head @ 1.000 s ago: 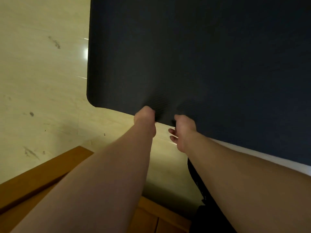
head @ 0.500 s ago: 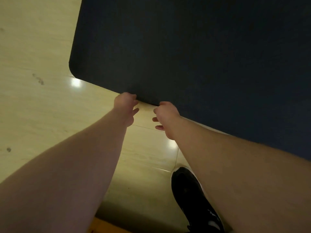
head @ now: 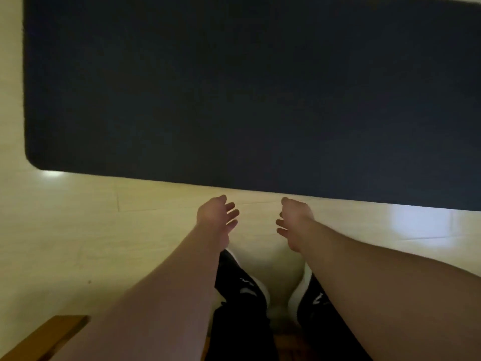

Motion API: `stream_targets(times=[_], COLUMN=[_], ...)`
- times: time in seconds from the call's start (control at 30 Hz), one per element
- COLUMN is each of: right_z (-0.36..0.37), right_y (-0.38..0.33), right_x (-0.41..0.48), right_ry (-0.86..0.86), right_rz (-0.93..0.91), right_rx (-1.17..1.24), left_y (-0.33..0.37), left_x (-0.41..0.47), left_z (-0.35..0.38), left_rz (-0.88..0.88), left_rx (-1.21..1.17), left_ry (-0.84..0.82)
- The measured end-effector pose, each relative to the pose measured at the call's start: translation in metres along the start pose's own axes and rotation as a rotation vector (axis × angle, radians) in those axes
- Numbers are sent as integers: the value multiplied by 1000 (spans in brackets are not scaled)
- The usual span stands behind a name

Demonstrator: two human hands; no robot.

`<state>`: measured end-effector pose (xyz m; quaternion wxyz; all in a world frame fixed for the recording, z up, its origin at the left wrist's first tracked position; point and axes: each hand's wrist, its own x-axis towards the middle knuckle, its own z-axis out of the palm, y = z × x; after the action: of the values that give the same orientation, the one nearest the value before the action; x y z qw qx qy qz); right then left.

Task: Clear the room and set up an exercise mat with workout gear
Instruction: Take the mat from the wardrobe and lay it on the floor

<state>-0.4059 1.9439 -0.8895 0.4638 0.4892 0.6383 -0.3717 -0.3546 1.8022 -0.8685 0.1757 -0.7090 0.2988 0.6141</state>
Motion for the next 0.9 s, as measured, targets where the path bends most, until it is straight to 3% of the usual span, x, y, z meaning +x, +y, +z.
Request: stream_targets(times=[0.2, 0.5, 0.63, 0.73, 0.9], right_z=[-128, -359, -474, -546, -610], right_y=[-30, -41, -38, -30, -11], right_x=[62, 170, 215, 244, 275], right_ry=[28, 128, 144, 205, 256], right_rz=[-14, -81, -80, -53, 38], right_rx=[203, 223, 498, 552, 739], left_y=[-65, -207, -269, -306, -341], left_x=[-23, -41, -47, -51, -59], left_z=[135, 357, 444, 503, 571], left_rz=[-16, -33, -70, -26, 20], left_rx=[195, 256, 259, 327, 331], left_ry=[-72, -176, -172, -161, -194])
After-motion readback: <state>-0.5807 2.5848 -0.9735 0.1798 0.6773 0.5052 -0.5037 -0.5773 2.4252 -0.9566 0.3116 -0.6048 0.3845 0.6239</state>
